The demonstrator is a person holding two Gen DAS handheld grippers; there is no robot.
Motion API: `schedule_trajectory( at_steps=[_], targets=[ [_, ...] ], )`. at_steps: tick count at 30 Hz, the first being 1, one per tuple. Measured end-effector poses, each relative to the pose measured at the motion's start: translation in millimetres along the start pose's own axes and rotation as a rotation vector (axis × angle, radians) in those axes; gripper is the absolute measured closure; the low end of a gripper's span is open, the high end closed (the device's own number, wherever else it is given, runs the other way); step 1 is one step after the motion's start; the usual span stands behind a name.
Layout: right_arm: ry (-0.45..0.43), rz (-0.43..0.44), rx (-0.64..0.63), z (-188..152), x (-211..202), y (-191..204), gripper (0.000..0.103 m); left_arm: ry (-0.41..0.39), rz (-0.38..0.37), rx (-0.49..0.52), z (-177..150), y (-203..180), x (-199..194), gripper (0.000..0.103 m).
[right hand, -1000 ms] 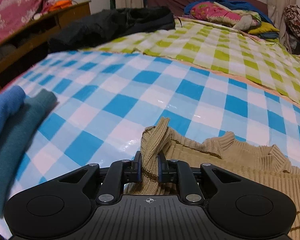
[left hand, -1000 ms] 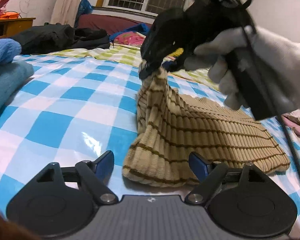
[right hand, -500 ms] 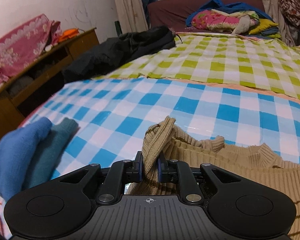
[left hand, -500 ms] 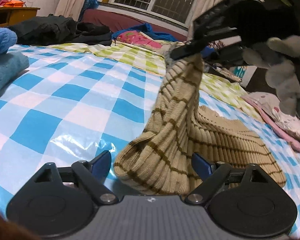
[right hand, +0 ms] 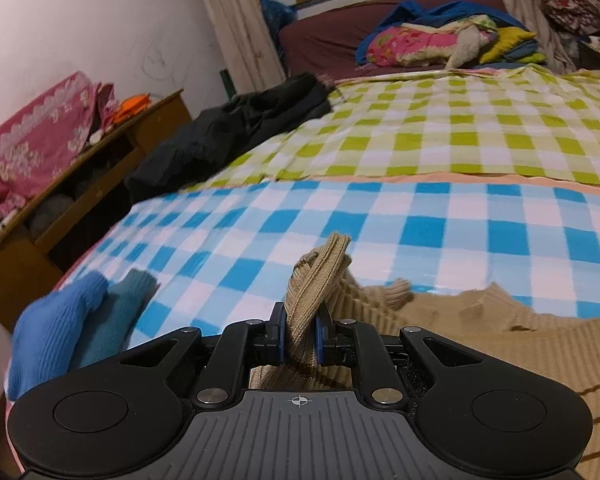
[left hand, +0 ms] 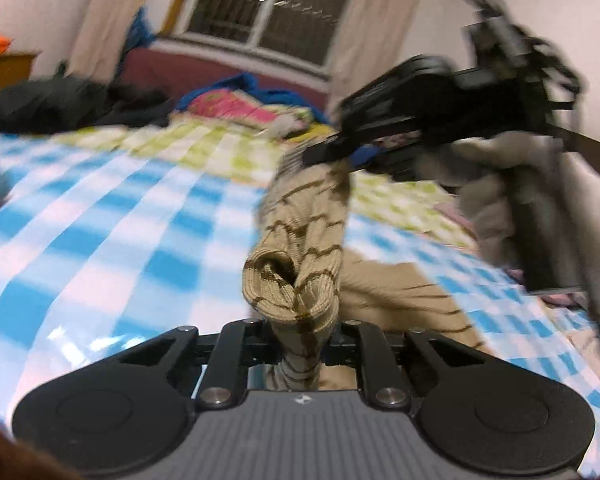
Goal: Fold small clothes
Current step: 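Grasp the sweater end with the left gripper while the right gripper holds it, then lift and fold the held sweater end over the body with both grippers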
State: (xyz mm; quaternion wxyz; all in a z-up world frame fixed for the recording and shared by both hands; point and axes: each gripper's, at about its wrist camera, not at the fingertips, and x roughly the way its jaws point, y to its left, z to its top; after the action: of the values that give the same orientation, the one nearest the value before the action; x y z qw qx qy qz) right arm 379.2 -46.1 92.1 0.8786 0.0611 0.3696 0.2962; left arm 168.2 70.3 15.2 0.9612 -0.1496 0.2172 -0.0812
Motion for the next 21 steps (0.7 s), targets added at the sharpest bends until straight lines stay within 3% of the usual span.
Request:
schedule_trajectory(
  at_steps=[8,12,21],
  targets=[
    [-0.047,-0.044,0.047,14,-38,-69,0.090,-0.019,-0.109,0.162,12,-82,28,0.081],
    [-0.055,-0.067,0.094,9,-49,-113,0.090,0.012,-0.148,0.188,8,-114,50,0.081],
    [-0.047,-0.114,0.163,-15,-54,-192,0.090,0.065,-0.157,0.300,-13,-170,93,0.081]
  ],
)
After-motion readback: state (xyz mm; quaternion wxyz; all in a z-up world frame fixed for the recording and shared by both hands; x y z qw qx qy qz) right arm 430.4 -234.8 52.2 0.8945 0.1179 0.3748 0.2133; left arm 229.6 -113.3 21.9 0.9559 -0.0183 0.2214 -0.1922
